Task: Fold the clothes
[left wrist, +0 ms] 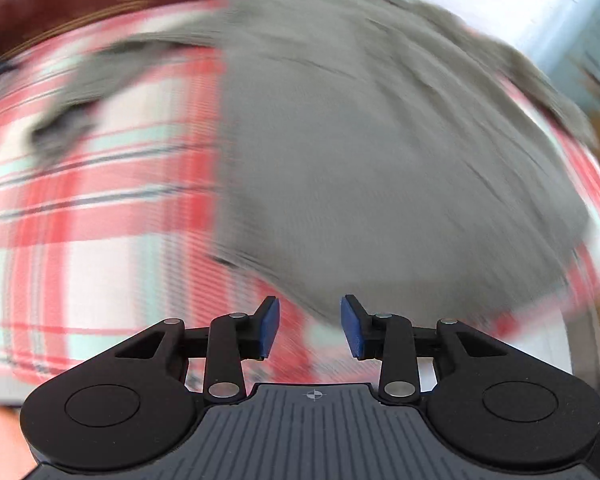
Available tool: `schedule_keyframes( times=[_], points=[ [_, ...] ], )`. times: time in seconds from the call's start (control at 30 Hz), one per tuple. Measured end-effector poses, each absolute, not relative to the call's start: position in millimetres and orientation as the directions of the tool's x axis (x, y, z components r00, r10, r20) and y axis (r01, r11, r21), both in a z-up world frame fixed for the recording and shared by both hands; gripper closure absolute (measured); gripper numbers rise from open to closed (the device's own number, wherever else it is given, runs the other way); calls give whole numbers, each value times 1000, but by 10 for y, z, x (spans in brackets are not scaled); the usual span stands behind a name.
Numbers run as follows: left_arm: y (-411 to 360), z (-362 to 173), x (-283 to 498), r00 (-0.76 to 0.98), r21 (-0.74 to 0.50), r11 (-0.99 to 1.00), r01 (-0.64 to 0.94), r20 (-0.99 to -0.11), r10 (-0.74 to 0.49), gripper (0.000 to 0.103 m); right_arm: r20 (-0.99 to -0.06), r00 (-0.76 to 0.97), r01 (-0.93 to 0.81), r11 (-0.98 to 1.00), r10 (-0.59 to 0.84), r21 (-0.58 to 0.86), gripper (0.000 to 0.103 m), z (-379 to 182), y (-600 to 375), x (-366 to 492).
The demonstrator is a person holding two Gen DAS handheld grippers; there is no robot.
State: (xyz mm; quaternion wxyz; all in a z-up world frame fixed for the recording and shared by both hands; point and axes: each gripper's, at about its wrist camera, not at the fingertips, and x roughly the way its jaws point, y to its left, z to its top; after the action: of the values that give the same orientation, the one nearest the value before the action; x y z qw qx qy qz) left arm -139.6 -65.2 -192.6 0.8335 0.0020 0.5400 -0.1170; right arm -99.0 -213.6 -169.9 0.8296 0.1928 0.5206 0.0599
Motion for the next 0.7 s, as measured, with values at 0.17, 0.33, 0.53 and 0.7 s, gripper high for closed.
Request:
schedule_keyframes(
  times=[0.17,0.33,0.53,0.7],
  points=[
    [-461,-2061,-1016,414,-140,986,86,-896,-163,52,-844,477,198,906,244,374,64,-1822,-2376,-933],
    [-507,-2215,-835,377,-137,985,105,-911,-167,46,-857,462,243,897,229,371,57,-1990,-2536,-837],
    [-497,-2399,-785,322,-206,976,74,-921,-219,100,-872,407,282,871,270,401,78,-2232,-2522,-761],
    [-263,-2301,-856,332,-269,962,37,-905,-266,103,-840,416,280,829,350,484,100,-2134,-2502,-861]
  ],
)
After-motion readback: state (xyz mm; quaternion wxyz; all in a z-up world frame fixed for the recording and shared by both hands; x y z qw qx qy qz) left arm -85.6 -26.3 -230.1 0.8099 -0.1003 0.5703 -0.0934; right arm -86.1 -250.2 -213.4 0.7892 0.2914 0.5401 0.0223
